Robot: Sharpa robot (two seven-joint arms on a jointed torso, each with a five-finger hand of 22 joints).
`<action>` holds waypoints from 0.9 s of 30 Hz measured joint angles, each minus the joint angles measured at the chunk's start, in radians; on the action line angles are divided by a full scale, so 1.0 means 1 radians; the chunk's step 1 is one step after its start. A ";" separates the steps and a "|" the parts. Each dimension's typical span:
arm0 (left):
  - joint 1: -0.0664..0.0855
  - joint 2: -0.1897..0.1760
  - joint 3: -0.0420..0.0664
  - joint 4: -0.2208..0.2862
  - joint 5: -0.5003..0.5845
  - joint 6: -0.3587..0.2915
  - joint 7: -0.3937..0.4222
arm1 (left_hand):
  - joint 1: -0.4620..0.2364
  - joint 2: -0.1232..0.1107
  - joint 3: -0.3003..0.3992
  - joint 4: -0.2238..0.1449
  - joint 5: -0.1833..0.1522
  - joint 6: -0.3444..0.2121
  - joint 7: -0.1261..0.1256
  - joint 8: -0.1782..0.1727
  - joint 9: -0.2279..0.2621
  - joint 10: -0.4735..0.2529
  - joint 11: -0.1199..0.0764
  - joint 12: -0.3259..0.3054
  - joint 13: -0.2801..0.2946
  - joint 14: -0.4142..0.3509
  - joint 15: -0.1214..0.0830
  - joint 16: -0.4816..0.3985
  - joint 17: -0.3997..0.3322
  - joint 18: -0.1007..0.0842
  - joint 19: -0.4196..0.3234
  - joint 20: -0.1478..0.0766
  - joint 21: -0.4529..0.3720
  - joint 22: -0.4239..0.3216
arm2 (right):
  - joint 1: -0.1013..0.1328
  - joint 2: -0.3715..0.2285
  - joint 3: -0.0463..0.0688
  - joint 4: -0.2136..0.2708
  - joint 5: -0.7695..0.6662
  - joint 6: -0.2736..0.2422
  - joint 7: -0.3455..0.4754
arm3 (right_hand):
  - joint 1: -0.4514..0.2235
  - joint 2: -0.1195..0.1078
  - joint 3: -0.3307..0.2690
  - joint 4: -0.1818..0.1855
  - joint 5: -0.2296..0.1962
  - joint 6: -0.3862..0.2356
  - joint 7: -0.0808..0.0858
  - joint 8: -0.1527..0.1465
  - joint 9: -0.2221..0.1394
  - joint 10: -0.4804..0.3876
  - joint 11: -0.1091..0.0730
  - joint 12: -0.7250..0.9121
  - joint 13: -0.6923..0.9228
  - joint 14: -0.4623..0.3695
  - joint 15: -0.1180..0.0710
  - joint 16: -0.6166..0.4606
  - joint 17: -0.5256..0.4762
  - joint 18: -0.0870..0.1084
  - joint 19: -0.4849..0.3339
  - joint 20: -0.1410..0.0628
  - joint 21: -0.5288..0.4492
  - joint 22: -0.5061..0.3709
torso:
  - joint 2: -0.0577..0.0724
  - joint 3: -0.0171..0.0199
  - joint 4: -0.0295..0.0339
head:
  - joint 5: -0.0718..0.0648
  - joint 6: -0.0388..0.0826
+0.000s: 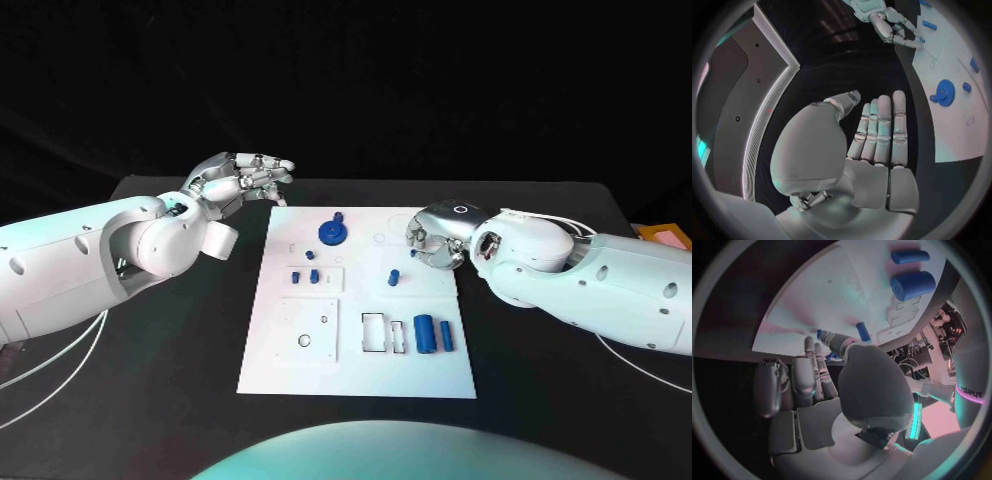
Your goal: Assemble the parts on the task board
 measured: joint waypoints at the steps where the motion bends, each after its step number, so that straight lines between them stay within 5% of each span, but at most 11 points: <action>1: 0.000 0.000 0.000 0.000 0.000 0.000 0.000 | 0.000 0.000 0.000 0.000 0.000 0.000 0.000 0.000 0.000 0.000 0.000 0.000 0.000 0.000 0.000 0.000 0.000 0.000 0.000 0.000 0.000 0.000 | -0.001 0.001 0.000 -0.002 -0.001 0.001 0.000 | 0.000 0.000 0.001 -0.001 0.000 0.002 0.001 0.000 0.000 0.002 -0.002 0.000 -0.001 0.000 0.000 0.000 0.000 0.000 0.000 0.000 0.003 0.000 | 0.000 0.0001 0.0000 | 0.000 0.000; 27: 0.000 0.000 0.000 0.002 0.004 -0.004 0.000 | 0.000 0.000 -0.005 -0.005 0.000 -0.017 0.012 -0.014 -0.006 -0.004 0.004 -0.013 -0.004 0.002 0.002 0.000 -0.003 -0.001 0.006 0.006 -0.012 -0.007 | -0.018 0.023 0.005 -0.032 -0.012 -0.005 -0.009 | 0.004 0.015 0.011 -0.011 0.000 0.024 -0.007 0.005 0.001 0.034 -0.009 -0.002 -0.011 0.004 -0.004 0.022 0.024 -0.016 0.014 -0.007 0.035 0.000 | -0.001 0.0011 0.0002 | 0.004 -0.007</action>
